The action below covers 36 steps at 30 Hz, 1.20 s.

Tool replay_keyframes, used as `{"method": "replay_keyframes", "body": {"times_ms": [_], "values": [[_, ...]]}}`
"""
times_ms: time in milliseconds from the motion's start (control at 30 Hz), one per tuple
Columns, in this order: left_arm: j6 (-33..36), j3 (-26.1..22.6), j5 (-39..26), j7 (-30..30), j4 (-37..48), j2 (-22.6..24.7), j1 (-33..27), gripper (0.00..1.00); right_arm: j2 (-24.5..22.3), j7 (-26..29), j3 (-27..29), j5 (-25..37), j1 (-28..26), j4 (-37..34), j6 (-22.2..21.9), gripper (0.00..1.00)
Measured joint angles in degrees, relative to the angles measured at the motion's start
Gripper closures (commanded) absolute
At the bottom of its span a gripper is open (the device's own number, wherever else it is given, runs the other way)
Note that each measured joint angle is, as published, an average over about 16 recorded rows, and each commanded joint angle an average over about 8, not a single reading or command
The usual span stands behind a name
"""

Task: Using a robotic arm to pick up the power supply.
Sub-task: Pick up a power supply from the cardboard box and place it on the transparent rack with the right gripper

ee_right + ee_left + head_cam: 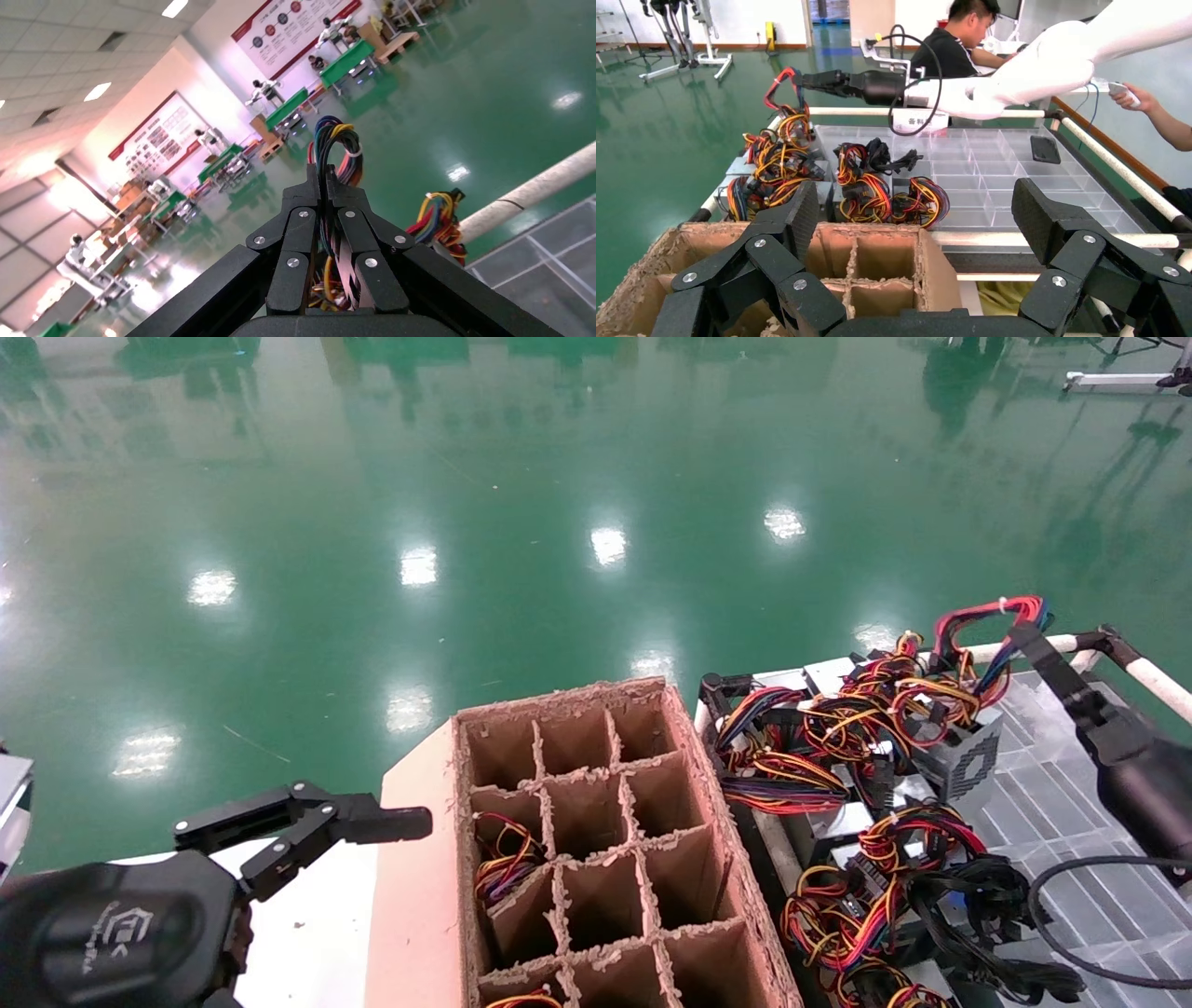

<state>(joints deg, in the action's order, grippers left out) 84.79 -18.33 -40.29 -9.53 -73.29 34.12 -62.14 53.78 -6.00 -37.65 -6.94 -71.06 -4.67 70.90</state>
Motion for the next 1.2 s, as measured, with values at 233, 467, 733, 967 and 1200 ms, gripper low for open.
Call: {"method": "replay_keyframes", "body": {"times_ms": [233,467,733,967,1200], "values": [[-0.01,-0.01,0.01,0.01,0.0,-0.01,0.0,0.0,-0.57,-1.08,0.88,-1.27,2.47,-0.63,1.17,1.0],[-0.01,-0.03,0.02,0.01,0.0,-0.01,-0.01,0.0,-3.14,-3.22,-0.4,0.32,2.81,-0.54,2.04,1.0],[-0.02,-0.04,0.03,0.02,0.0,-0.02,-0.01,0.0,-7.82,-7.41,-4.86,6.33,-0.07,1.76,3.0,1.0],[-0.02,-0.05,0.04,0.03,0.0,-0.02,-0.01,0.0,-12.33,-11.61,-9.52,12.89,-4.4,5.15,3.9,1.0],[-0.03,-0.07,0.05,0.03,0.0,-0.03,-0.02,0.0,-16.16,-14.75,-13.72,19.22,-8.97,9.26,4.49,1.0]]}}
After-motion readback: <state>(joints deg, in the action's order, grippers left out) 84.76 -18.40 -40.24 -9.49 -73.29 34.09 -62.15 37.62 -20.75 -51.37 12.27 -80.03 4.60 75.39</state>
